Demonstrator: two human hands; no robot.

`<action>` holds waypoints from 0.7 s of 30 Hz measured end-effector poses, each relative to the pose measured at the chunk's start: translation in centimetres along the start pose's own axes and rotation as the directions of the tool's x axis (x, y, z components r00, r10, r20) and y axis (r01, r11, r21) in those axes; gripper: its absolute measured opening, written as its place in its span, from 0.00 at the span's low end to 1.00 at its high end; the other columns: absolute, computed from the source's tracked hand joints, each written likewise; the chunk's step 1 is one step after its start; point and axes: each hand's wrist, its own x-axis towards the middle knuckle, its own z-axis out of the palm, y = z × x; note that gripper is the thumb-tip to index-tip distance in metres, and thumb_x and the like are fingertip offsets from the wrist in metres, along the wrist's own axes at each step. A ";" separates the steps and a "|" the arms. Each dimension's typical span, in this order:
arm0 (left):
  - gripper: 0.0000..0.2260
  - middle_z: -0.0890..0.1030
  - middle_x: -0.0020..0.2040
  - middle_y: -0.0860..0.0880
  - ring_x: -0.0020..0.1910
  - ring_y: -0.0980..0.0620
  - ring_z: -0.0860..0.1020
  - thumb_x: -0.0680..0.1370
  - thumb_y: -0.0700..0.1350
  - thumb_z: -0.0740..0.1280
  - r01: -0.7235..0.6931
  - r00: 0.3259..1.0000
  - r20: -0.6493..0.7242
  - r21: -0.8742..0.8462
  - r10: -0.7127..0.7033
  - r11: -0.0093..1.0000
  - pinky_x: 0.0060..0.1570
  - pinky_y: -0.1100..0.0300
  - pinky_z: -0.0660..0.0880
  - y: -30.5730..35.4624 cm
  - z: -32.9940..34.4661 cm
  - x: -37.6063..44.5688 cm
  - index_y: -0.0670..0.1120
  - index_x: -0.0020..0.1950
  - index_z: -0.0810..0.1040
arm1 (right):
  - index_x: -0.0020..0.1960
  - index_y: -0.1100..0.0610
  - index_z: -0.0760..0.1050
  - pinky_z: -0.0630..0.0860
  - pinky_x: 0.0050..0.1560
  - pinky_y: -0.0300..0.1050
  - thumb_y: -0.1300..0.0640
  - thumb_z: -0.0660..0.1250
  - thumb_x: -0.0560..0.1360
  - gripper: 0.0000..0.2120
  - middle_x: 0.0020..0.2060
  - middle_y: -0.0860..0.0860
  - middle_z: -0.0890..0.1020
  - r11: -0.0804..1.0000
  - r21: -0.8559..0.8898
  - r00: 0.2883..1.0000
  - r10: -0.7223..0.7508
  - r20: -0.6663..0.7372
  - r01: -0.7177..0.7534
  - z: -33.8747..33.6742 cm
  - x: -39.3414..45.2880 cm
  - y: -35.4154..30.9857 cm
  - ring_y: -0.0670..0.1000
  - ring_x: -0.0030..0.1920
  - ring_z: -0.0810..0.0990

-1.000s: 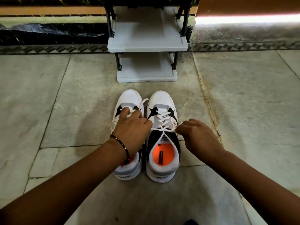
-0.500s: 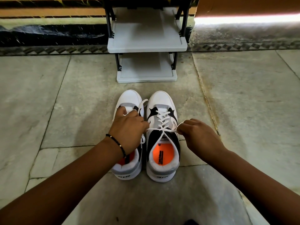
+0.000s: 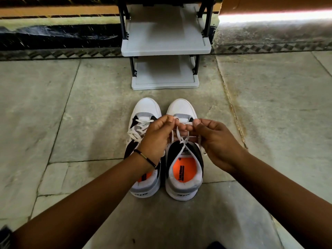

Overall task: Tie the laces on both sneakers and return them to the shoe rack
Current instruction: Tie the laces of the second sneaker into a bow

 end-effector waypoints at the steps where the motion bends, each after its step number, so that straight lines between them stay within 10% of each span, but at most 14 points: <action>1: 0.13 0.80 0.33 0.50 0.33 0.55 0.80 0.81 0.40 0.52 0.010 1.000 -0.016 -0.047 -0.011 0.999 0.40 0.62 0.80 -0.1 -0.1 0.1 0.43 0.39 0.72 | 0.44 0.64 0.78 0.79 0.41 0.40 0.61 0.57 0.79 0.12 0.35 0.54 0.84 0.998 0.059 1.000 0.021 0.005 -0.021 0.2 0.1 -0.1 0.50 0.38 0.82; 21: 0.19 0.81 0.40 0.58 0.36 0.60 0.75 0.77 0.30 0.56 -0.245 0.954 0.265 0.429 0.139 0.869 0.34 0.70 0.72 -0.5 -1.4 0.4 0.54 0.51 0.77 | 0.54 0.60 0.79 0.77 0.38 0.36 0.73 0.60 0.74 0.15 0.37 0.53 0.85 0.972 -0.225 0.997 -0.076 -0.012 0.071 0.8 0.5 0.1 0.46 0.37 0.82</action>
